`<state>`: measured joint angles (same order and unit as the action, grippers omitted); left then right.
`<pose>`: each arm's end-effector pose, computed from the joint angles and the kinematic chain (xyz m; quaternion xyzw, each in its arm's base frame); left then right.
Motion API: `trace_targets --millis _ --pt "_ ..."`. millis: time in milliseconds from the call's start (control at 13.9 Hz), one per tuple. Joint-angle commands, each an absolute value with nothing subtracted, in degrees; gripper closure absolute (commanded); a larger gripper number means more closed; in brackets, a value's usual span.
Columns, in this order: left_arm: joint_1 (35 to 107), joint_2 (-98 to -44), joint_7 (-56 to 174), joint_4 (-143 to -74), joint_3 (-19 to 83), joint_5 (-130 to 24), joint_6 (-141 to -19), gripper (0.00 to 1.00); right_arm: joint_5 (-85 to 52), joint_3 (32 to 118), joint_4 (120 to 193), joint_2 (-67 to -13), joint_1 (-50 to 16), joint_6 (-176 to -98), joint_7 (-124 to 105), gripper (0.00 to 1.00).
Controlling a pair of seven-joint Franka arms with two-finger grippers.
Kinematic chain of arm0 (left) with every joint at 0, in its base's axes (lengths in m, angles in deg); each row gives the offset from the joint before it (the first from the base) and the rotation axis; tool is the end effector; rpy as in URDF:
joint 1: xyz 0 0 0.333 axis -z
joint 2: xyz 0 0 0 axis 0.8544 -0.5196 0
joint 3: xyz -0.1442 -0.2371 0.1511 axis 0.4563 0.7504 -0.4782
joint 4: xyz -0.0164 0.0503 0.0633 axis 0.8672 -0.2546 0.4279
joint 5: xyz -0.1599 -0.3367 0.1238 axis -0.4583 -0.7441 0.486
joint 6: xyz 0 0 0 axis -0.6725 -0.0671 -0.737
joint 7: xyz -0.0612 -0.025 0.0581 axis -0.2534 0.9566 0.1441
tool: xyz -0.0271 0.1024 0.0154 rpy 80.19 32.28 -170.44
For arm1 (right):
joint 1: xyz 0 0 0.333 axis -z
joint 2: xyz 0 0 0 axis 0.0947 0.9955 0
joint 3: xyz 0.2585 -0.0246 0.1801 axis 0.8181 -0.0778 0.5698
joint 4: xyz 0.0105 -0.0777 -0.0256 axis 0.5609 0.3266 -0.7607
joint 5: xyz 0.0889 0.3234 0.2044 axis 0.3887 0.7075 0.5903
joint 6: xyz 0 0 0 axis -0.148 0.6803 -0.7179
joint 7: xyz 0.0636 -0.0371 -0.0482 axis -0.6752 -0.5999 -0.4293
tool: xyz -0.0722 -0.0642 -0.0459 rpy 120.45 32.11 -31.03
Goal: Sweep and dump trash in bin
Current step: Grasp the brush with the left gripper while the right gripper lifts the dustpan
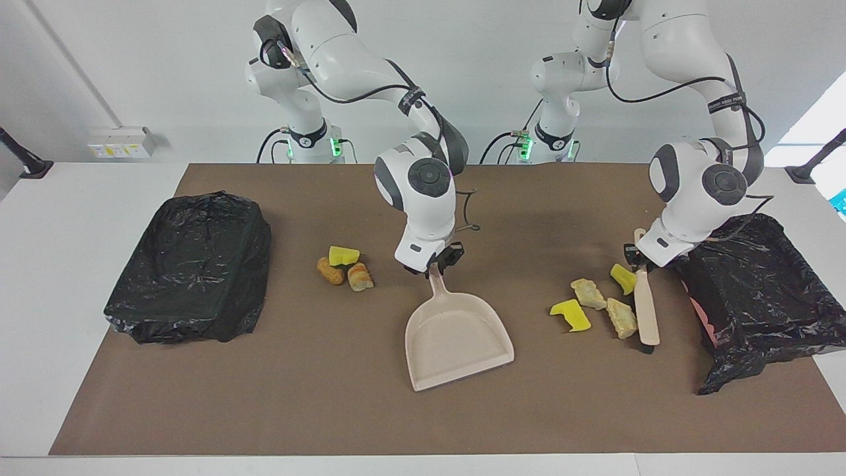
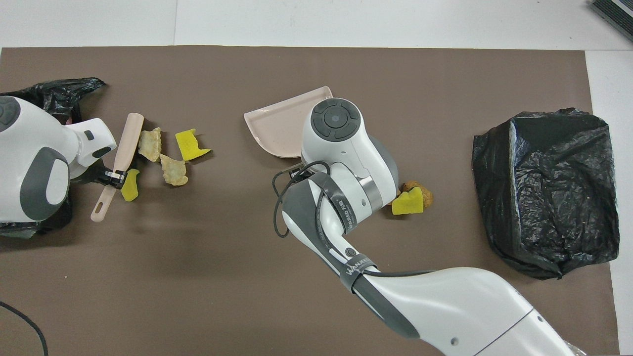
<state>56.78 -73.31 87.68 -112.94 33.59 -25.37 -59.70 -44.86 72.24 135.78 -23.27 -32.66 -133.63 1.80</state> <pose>0.5796 -0.0216 0.3529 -0.9867 0.1484 0.0652 0.0069 0.6058 0.3650 0.3654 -0.9714 -0.2346 0.0173 0.0320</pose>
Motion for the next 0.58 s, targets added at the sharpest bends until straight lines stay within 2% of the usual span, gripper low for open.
trace_targets --millis 0,288,504 --pt "61.3 -70.3 88.8 -116.1 32.9 -29.3 -58.9 1.0 -44.5 73.0 139.0 -28.6 -29.9 -131.6 -8.6 1.0" --pt "62.6 -70.1 85.2 -116.6 32.9 -29.7 -58.9 1.0 -44.5 73.0 144.8 -35.7 -28.4 -125.7 -26.1 1.0" --pt "64.3 -70.0 82.1 -116.7 32.9 -30.0 -58.9 1.0 -45.6 73.0 150.5 -39.4 -28.4 -126.4 -34.0 1.0"
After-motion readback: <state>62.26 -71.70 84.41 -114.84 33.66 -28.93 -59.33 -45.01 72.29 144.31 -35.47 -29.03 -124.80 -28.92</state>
